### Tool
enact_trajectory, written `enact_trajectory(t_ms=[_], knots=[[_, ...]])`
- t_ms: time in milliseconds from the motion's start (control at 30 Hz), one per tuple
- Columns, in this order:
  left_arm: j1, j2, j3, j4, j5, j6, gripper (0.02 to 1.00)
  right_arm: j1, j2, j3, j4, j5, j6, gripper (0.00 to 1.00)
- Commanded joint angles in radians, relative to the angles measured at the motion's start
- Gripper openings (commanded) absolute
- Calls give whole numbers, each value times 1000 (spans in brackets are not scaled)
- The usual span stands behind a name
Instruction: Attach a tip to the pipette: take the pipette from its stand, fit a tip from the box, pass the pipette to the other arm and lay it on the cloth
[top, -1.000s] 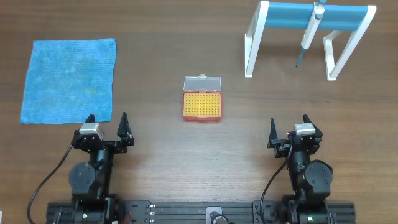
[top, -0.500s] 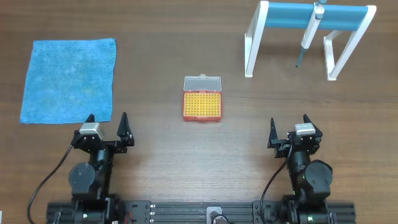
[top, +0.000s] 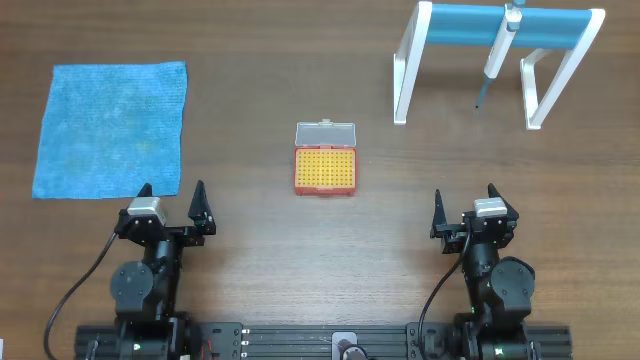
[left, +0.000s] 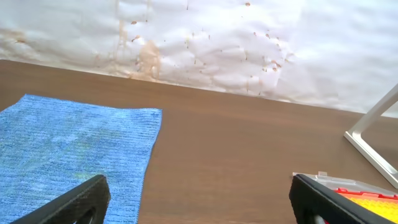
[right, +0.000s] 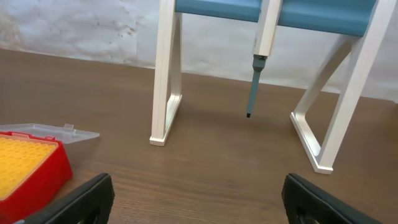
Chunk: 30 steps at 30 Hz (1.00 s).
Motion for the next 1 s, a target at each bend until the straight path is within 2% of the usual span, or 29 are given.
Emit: enact_trajectory(t_ms=[33, 233, 367, 600, 667, 700, 733, 900, 1000], knots=[[5, -8, -6, 2, 12, 16, 936, 6, -12, -10, 5, 16, -14, 869], [5, -8, -6, 2, 12, 16, 934, 6, -12, -10, 11, 13, -13, 869], [5, -8, -6, 2, 12, 16, 936, 6, -12, -10, 32, -30, 6, 869], [5, -8, -6, 2, 12, 16, 934, 6, 0, -7, 60, -28, 6, 869], [5, -8, -6, 2, 12, 16, 934, 6, 31, 11, 93, 28, 39, 869], [5, -8, -6, 2, 12, 16, 936, 6, 85, 42, 118, 114, 55, 869], [5, -8, -6, 2, 12, 16, 936, 6, 122, 60, 134, 142, 55, 869], [5, -8, -6, 2, 12, 16, 936, 5, 436, 196, 326, 156, 22, 869], [5, -8, -6, 2, 12, 16, 936, -2, 646, 272, 468, 206, 4, 869]])
